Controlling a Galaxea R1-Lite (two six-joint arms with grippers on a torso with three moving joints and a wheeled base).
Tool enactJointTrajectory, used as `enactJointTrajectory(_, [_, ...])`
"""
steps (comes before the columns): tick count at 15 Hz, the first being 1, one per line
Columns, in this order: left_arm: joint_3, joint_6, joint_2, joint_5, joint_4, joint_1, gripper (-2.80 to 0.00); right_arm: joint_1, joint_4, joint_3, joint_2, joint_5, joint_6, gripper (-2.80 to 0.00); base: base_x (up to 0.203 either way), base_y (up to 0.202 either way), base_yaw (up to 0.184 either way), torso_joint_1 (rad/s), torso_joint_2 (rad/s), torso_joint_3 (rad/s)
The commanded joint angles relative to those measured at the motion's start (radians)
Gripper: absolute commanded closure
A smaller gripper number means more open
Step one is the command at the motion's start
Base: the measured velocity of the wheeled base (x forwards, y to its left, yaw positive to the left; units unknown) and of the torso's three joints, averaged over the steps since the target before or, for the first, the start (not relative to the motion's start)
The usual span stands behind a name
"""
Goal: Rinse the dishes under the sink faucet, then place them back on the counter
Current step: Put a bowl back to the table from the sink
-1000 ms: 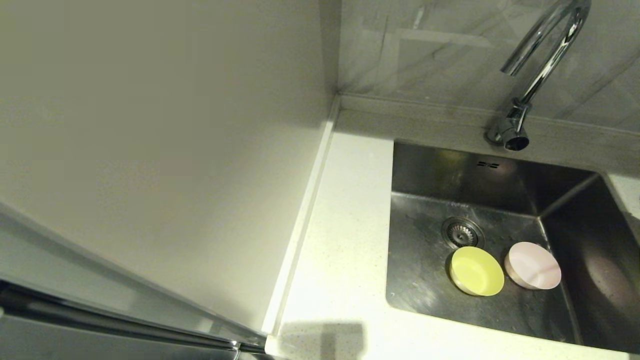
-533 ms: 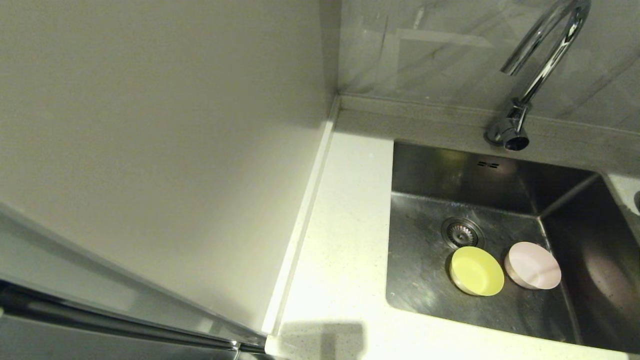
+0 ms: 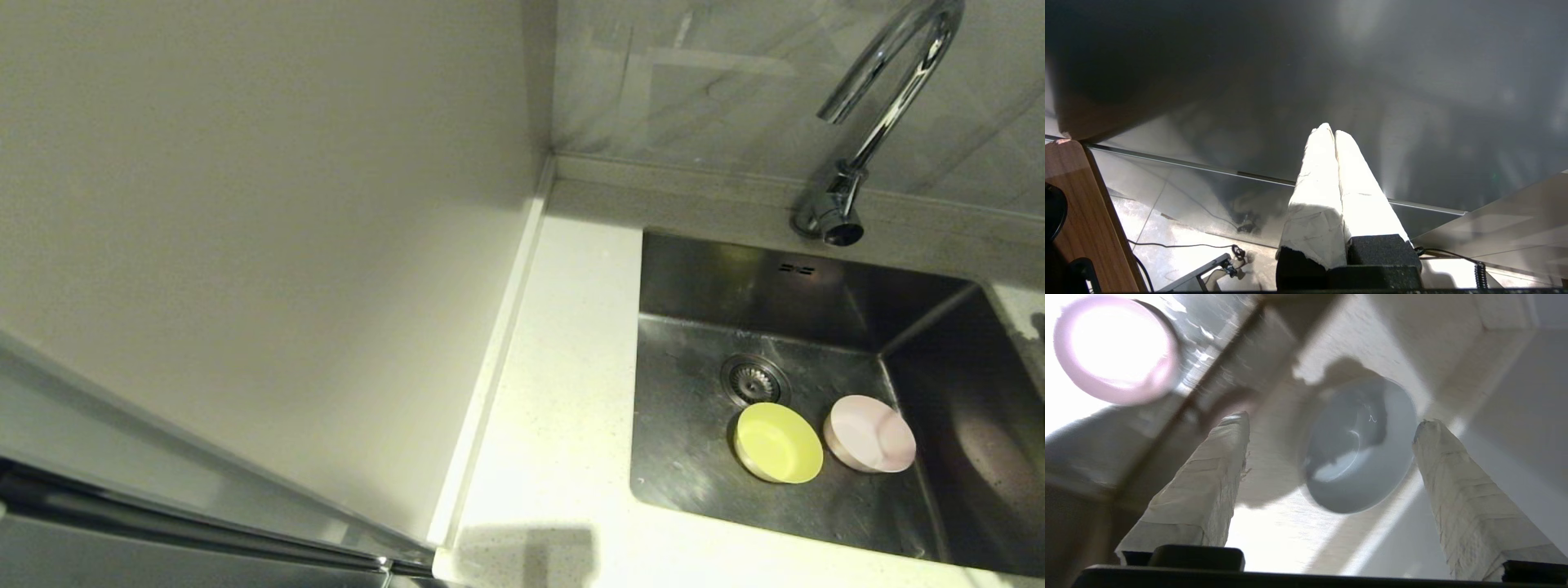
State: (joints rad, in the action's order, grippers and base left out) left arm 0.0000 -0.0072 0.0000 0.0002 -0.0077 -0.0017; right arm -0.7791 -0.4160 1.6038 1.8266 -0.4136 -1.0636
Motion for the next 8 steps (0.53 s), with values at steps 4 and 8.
enactJointTrajectory(4, [0.003,0.000,0.000,0.000,0.000,0.000,0.00,0.007,-0.013,-0.189,-0.163,-0.155,0.010,-2.80,0.000,0.000,0.000,0.000,0.00,0.000])
enactJointTrajectory(8, [0.003,0.000,0.000,0.000,0.000,0.000,0.00,0.054,-0.065,-0.394,-0.248,-0.150,-0.005,-2.80,0.000,0.000,0.000,0.000,0.00,0.000])
